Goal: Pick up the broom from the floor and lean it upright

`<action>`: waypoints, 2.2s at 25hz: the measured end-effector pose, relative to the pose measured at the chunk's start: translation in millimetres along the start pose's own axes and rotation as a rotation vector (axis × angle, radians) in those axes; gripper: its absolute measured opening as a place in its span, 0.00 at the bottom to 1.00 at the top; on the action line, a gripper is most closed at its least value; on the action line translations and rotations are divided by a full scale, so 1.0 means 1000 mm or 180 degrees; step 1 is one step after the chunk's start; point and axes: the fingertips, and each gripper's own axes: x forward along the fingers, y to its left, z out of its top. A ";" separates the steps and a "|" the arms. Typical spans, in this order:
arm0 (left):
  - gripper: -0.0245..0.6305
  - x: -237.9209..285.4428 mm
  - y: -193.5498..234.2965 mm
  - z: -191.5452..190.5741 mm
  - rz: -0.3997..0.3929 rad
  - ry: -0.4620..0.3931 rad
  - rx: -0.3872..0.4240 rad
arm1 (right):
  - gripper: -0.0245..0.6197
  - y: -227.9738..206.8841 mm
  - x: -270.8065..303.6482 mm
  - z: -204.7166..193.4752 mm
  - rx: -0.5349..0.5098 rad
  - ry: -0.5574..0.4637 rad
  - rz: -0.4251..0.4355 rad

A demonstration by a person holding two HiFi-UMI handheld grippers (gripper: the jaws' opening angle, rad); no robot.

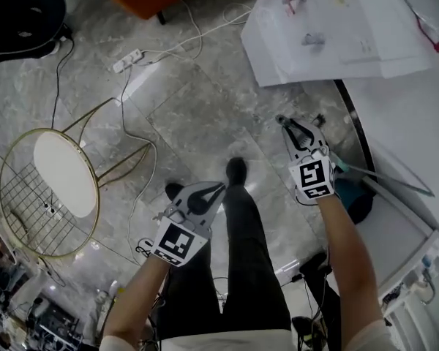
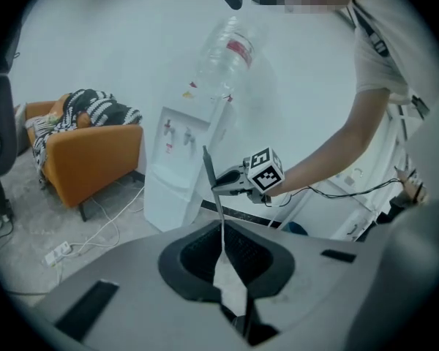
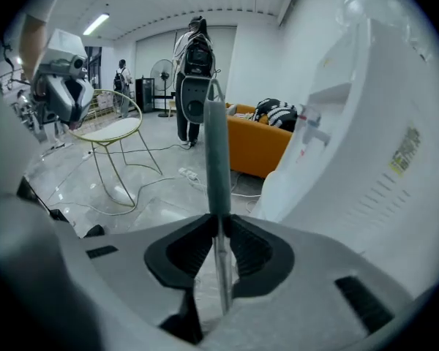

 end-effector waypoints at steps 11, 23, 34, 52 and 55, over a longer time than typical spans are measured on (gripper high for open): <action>0.06 0.041 -0.057 0.067 -0.0358 0.0049 0.0290 | 0.16 -0.104 -0.094 -0.018 0.0707 -0.0100 -0.0685; 0.06 0.081 -0.109 0.091 -0.0655 0.0193 0.0404 | 0.16 -0.174 -0.119 -0.034 0.1403 -0.0019 -0.1090; 0.06 0.113 -0.090 0.077 -0.0641 0.0310 0.0322 | 0.16 -0.228 -0.072 -0.027 0.1678 -0.0152 -0.1174; 0.06 0.127 -0.074 0.076 -0.0612 0.0334 0.0265 | 0.29 -0.241 -0.053 -0.026 0.1332 -0.0210 -0.1044; 0.06 0.126 -0.075 0.080 -0.0613 0.0373 0.0238 | 0.31 -0.241 -0.053 -0.028 0.1299 -0.0174 -0.1027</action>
